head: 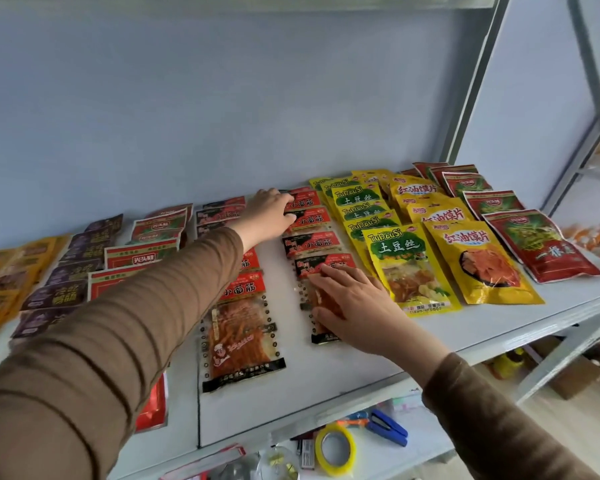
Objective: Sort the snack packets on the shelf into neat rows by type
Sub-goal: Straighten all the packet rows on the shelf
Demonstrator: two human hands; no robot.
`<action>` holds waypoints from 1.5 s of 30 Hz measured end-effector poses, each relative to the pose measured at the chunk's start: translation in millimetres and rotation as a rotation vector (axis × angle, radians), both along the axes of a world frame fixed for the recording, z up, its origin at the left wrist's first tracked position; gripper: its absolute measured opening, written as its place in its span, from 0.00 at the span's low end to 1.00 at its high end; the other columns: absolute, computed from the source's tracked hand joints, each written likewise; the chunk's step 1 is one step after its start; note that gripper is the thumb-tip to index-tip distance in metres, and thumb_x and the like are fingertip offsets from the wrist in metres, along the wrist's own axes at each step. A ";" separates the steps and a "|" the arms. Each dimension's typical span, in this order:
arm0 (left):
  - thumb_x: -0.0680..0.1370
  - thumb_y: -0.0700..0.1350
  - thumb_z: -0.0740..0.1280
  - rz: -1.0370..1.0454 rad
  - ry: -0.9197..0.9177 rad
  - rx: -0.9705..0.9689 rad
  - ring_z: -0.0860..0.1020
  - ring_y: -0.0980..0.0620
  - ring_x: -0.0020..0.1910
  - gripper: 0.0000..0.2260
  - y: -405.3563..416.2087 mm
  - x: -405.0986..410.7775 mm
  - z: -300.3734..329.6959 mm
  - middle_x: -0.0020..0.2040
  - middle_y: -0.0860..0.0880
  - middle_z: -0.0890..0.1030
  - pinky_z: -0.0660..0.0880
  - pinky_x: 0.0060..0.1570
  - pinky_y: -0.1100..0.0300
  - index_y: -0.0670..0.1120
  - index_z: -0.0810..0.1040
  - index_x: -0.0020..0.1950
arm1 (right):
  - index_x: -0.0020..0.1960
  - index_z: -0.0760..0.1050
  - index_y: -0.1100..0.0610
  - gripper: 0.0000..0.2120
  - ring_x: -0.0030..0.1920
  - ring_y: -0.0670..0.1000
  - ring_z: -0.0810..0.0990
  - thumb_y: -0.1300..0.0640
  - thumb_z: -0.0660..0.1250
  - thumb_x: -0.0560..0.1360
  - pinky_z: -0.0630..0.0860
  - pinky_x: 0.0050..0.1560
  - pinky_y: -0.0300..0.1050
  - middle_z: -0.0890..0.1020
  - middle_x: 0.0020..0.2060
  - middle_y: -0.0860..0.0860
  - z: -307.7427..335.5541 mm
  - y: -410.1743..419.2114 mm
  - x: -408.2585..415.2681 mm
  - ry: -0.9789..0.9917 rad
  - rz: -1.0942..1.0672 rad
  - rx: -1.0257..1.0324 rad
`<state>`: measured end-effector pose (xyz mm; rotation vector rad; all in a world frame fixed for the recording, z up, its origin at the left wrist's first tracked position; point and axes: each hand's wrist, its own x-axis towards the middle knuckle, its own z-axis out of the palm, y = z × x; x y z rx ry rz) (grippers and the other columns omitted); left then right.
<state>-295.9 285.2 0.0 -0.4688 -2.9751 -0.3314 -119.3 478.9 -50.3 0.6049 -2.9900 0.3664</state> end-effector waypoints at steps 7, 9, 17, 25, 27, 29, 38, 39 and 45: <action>0.81 0.53 0.65 0.023 0.008 -0.040 0.64 0.40 0.74 0.18 3.5 -15.5 -23.8 0.72 0.43 0.71 0.65 0.71 0.43 0.50 0.73 0.70 | 0.78 0.55 0.39 0.28 0.79 0.49 0.51 0.38 0.54 0.79 0.53 0.77 0.58 0.57 0.80 0.42 0.2 14.5 10.5 -0.024 0.052 0.001; 0.81 0.52 0.66 0.029 0.013 -0.031 0.64 0.39 0.75 0.18 2.1 -17.6 -27.0 0.73 0.42 0.70 0.64 0.72 0.43 0.50 0.73 0.69 | 0.77 0.56 0.38 0.28 0.79 0.49 0.52 0.38 0.54 0.79 0.54 0.76 0.57 0.58 0.79 0.42 -0.6 13.2 10.5 -0.004 0.067 -0.005; 0.80 0.48 0.67 0.002 0.070 0.043 0.67 0.43 0.69 0.16 -7.1 -26.0 -30.1 0.68 0.45 0.73 0.68 0.66 0.48 0.50 0.75 0.68 | 0.78 0.58 0.40 0.26 0.79 0.50 0.53 0.39 0.52 0.81 0.50 0.77 0.56 0.58 0.80 0.44 -1.9 0.0 -1.5 0.036 0.034 -0.032; 0.83 0.48 0.61 0.199 0.147 0.147 0.68 0.40 0.68 0.17 -23.7 -44.6 -23.0 0.68 0.41 0.72 0.70 0.61 0.49 0.46 0.71 0.71 | 0.78 0.58 0.41 0.27 0.80 0.49 0.52 0.35 0.49 0.81 0.48 0.79 0.57 0.59 0.79 0.44 -4.3 -2.4 -9.3 0.079 -0.012 -0.059; 0.84 0.51 0.59 0.201 0.124 0.158 0.67 0.40 0.70 0.18 -21.6 -48.3 -20.5 0.69 0.42 0.73 0.71 0.61 0.48 0.46 0.70 0.72 | 0.78 0.59 0.41 0.26 0.79 0.49 0.53 0.36 0.49 0.81 0.49 0.78 0.56 0.60 0.79 0.44 -5.4 -3.1 -11.9 0.078 -0.018 -0.054; 0.84 0.51 0.59 0.212 0.120 0.199 0.69 0.41 0.69 0.18 -18.4 -52.3 -18.0 0.68 0.44 0.76 0.72 0.61 0.48 0.46 0.72 0.71 | 0.77 0.60 0.41 0.26 0.78 0.50 0.56 0.36 0.49 0.81 0.50 0.78 0.55 0.62 0.78 0.44 -6.2 -4.2 -12.8 0.085 -0.023 -0.056; 0.80 0.46 0.68 0.221 0.058 0.324 0.79 0.49 0.51 0.03 -9.4 -63.3 -23.4 0.55 0.49 0.83 0.77 0.50 0.55 0.50 0.80 0.53 | 0.74 0.66 0.41 0.25 0.75 0.50 0.61 0.36 0.49 0.81 0.55 0.75 0.53 0.68 0.75 0.43 -5.0 -2.4 -14.1 0.109 -0.042 -0.079; 0.79 0.45 0.69 0.216 0.045 0.325 0.78 0.49 0.49 0.02 -10.0 -64.1 -23.9 0.54 0.49 0.83 0.76 0.49 0.55 0.50 0.80 0.51 | 0.74 0.66 0.41 0.24 0.75 0.50 0.62 0.36 0.50 0.81 0.55 0.75 0.53 0.68 0.75 0.43 -5.1 -1.9 -14.0 0.110 -0.043 -0.078; 0.79 0.46 0.70 0.199 0.025 0.372 0.77 0.51 0.47 0.04 -14.8 -66.4 -26.1 0.53 0.49 0.82 0.71 0.44 0.58 0.50 0.80 0.53 | 0.74 0.65 0.41 0.24 0.75 0.50 0.62 0.36 0.49 0.81 0.57 0.75 0.53 0.68 0.75 0.44 -5.6 -2.4 -15.6 0.113 -0.044 -0.080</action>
